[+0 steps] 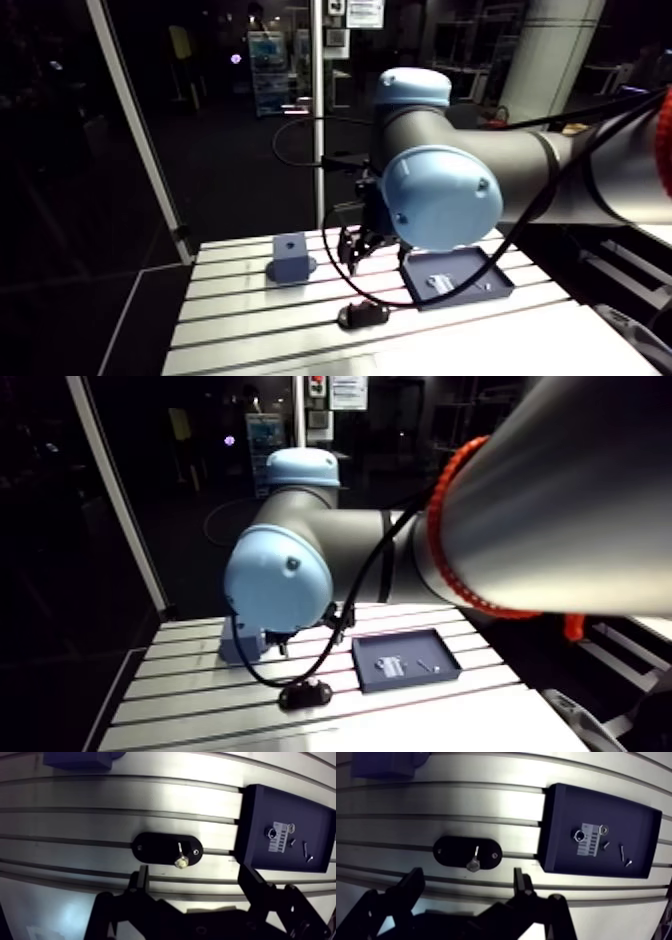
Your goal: Pick up the M10 bolt and insert it into the hex recess until seated.
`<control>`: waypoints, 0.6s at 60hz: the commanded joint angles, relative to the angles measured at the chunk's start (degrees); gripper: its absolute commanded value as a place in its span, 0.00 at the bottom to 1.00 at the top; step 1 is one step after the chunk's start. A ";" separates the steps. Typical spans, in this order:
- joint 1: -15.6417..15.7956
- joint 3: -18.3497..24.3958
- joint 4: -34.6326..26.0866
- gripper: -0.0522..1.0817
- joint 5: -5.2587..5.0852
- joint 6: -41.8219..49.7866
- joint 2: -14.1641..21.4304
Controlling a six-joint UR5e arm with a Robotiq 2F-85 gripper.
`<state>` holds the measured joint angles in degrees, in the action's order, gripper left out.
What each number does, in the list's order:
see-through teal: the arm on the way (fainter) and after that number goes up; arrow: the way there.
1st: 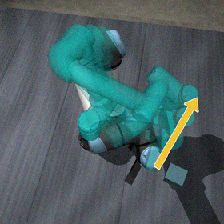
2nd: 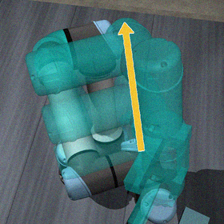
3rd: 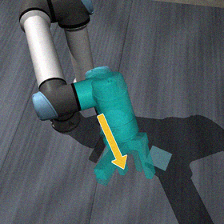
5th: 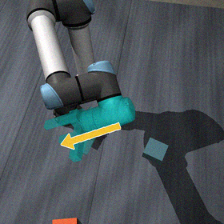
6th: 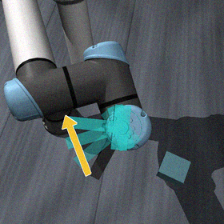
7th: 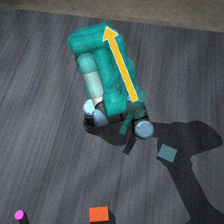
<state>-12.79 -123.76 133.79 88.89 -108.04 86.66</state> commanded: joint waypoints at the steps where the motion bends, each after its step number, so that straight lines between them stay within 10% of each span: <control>1: -1.06 -1.26 3.81 0.14 -0.07 -0.03 -2.20; 36: -1.02 -3.01 5.31 0.27 -0.26 0.15 -3.48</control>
<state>-13.95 -126.10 139.02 88.67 -107.91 83.28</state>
